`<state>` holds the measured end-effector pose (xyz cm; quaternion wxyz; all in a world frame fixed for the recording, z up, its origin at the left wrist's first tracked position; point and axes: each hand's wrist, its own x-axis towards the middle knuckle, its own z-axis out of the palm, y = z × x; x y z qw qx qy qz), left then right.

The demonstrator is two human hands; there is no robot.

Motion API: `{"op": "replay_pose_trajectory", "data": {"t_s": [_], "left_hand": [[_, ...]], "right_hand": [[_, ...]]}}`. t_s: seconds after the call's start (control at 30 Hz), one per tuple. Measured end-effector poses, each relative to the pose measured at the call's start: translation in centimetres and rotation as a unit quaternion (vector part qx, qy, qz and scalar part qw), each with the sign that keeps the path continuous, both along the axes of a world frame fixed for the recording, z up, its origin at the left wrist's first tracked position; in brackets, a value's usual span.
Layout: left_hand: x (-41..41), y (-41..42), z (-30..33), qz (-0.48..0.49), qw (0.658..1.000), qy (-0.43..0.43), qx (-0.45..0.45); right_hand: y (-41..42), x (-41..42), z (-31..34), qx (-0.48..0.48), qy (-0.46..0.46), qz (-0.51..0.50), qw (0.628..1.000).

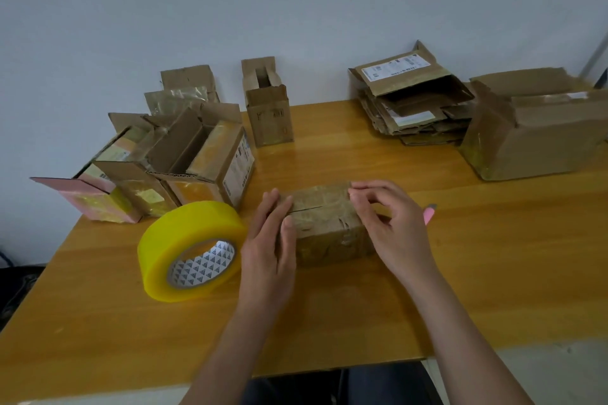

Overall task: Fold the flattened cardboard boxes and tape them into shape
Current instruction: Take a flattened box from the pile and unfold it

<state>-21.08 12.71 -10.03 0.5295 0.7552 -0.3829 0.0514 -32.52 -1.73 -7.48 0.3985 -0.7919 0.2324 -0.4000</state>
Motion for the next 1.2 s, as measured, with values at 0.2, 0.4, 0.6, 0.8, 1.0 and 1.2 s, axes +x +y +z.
{"op": "replay_pose_trajectory", "data": {"t_s": [0.2, 0.4, 0.6, 0.8, 1.0, 1.2], "left_hand": [[0.3, 0.3, -0.9, -0.025, 0.999, -0.011, -0.036], [0.9, 0.2, -1.1, -0.034, 0.999, -0.03, -0.016], [0.5, 0.6, -1.1, -0.032, 0.998, -0.04, -0.022], [0.8, 0.6, -0.7, -0.029, 0.999, -0.044, -0.011], [-0.8, 1.2, 2.3, 0.006, 0.991, -0.03, 0.131], [-1.7, 3.4, 5.1, 0.021, 0.983, -0.13, 0.125]], "right_hand": [[0.9, 0.4, 0.8, 0.153, -0.04, -0.008, 0.987], [1.6, 1.7, 0.0, 0.095, -0.056, -0.051, 0.993], [1.6, 1.4, -0.2, 0.103, -0.067, -0.063, 0.99], [1.2, 2.2, 0.4, 0.196, -0.086, -0.087, 0.973], [2.1, 2.1, -0.6, 0.031, -0.04, -0.128, 0.991], [1.4, 1.2, 0.3, -0.156, 0.102, -0.12, 0.975]]}}
